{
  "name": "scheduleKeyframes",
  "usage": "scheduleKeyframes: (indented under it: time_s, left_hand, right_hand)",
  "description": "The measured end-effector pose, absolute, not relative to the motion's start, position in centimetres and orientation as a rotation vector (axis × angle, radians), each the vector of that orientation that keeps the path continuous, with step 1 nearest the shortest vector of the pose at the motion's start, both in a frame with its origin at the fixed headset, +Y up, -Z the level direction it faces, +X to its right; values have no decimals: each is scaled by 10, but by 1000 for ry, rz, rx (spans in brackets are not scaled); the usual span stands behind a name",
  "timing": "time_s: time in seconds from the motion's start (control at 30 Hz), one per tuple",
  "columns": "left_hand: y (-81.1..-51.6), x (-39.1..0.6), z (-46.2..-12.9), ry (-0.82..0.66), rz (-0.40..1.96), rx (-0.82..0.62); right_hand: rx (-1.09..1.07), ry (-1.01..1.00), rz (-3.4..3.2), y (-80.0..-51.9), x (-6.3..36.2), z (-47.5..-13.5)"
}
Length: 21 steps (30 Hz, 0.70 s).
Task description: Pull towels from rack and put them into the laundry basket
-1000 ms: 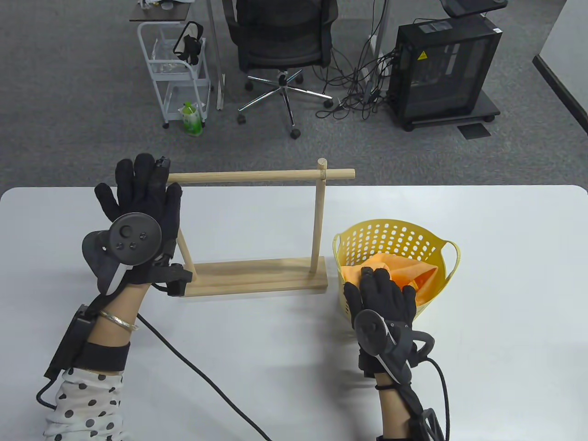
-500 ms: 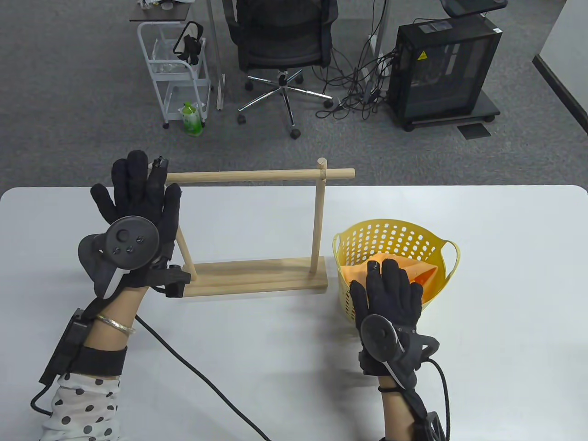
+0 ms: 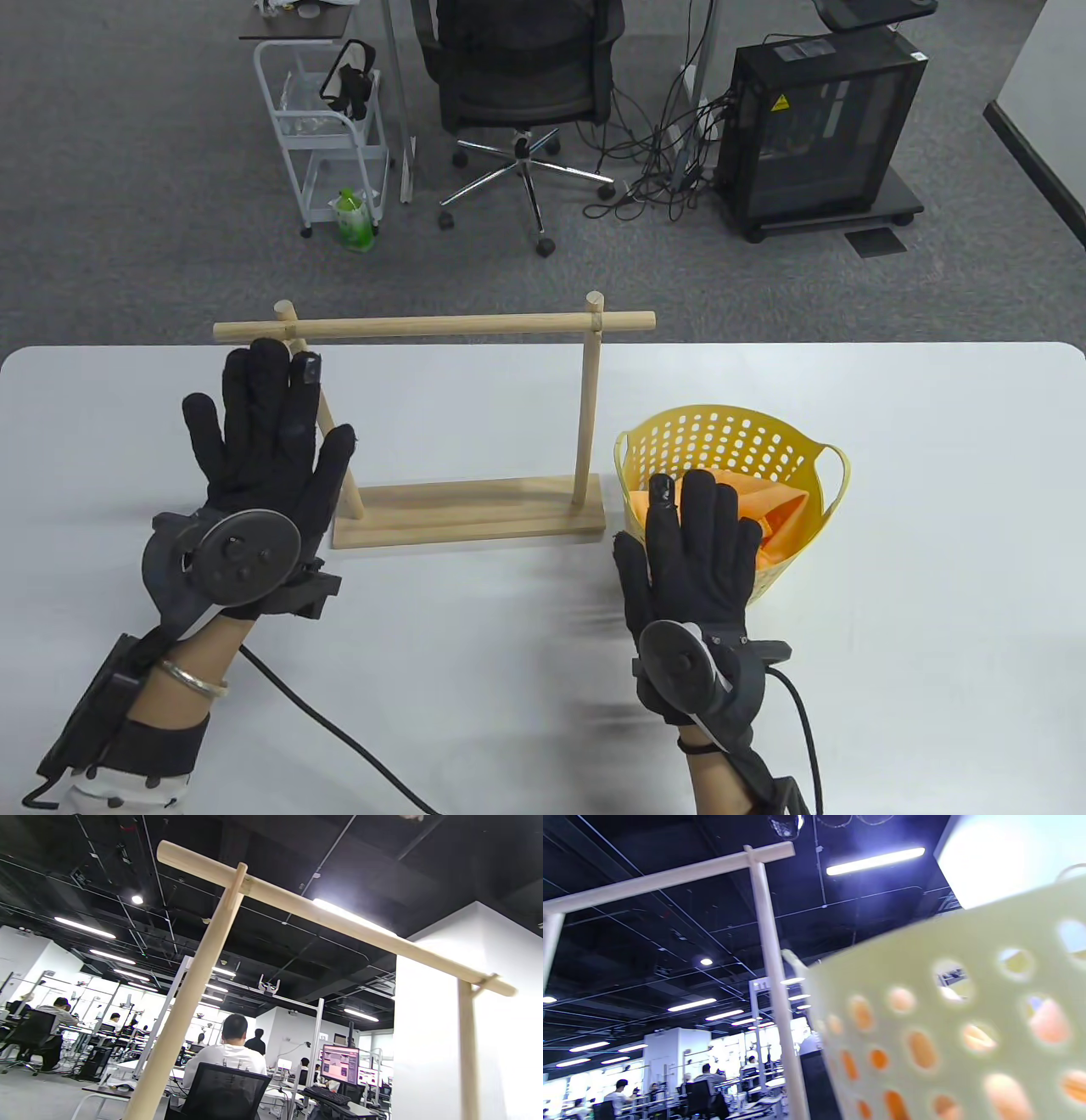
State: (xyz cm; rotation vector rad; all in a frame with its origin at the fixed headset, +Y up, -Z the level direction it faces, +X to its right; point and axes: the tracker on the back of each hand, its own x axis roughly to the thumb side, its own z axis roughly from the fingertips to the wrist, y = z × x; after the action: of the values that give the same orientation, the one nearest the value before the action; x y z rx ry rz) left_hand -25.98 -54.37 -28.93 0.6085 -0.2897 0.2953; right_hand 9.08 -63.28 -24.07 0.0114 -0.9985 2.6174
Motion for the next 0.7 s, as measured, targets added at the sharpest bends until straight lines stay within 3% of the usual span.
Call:
scheduleKeyframes:
  time_s: [0.3,0.7]
  left_hand:
    - [-586,-259,-252,-334,247,551]
    - [-686,-254,-216,-402,264,384]
  right_hand:
    - [206,-931,2658,-639,54,-224]
    - [396,-677,2777,-689,12,-214]
